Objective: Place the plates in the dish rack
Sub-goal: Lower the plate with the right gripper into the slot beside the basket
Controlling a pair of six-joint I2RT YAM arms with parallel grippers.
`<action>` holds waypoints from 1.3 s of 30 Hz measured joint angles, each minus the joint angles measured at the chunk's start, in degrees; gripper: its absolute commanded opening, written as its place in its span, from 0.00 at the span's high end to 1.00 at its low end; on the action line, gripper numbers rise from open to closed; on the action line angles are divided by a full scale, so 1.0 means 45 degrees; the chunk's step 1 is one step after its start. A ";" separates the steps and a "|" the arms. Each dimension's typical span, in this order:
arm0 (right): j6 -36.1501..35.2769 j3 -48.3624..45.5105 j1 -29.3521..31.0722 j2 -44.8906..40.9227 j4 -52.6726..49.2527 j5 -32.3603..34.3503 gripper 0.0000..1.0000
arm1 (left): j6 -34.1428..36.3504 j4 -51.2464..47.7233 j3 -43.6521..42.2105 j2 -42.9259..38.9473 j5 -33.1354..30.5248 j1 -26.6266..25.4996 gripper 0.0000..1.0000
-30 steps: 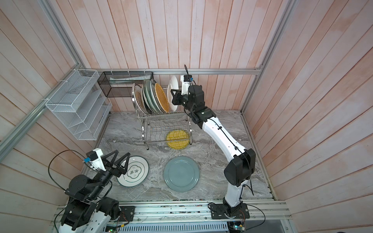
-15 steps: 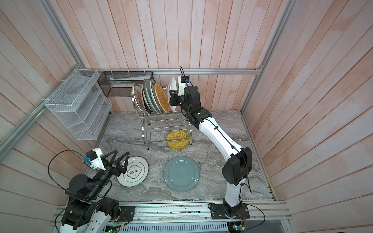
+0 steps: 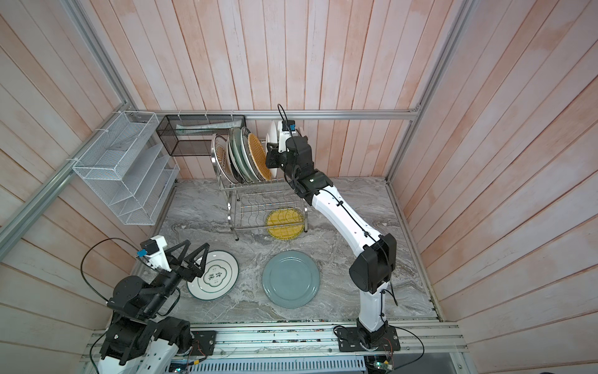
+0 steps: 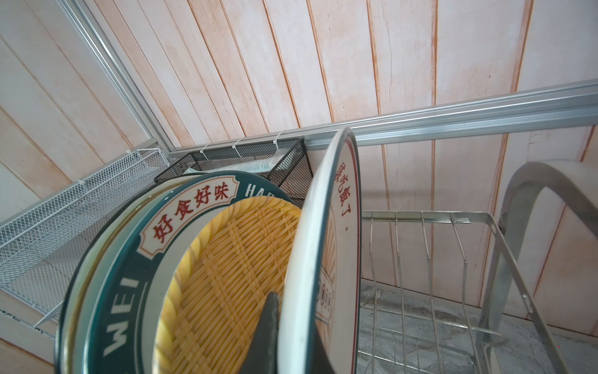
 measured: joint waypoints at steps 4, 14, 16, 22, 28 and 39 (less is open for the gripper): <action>-0.0306 0.0083 0.0199 0.0044 -0.0107 0.0413 0.93 | 0.0000 0.0000 0.0000 0.0000 0.0019 0.0000 0.00; -0.1132 0.0277 0.0588 0.0068 -0.0685 0.1166 0.90 | 0.0000 0.0005 0.0000 0.0000 0.0092 0.0015 0.00; -0.1253 0.0277 0.0661 0.0068 -0.0724 0.1302 0.88 | 0.0000 0.0005 0.0000 0.0000 0.0097 0.0029 0.00; -0.1569 0.0267 0.0753 0.0068 -0.0884 0.1540 0.78 | 0.0000 0.0005 0.0000 0.0000 0.0141 0.0073 0.00; -0.1744 0.0233 0.0826 0.0068 -0.0952 0.1525 0.73 | 0.0000 0.0005 0.0000 0.0000 0.0272 0.0073 0.00; -0.1710 0.0204 0.0835 0.0068 -0.0957 0.1117 0.66 | 0.0000 0.0005 0.0000 0.0000 0.0282 0.0073 0.00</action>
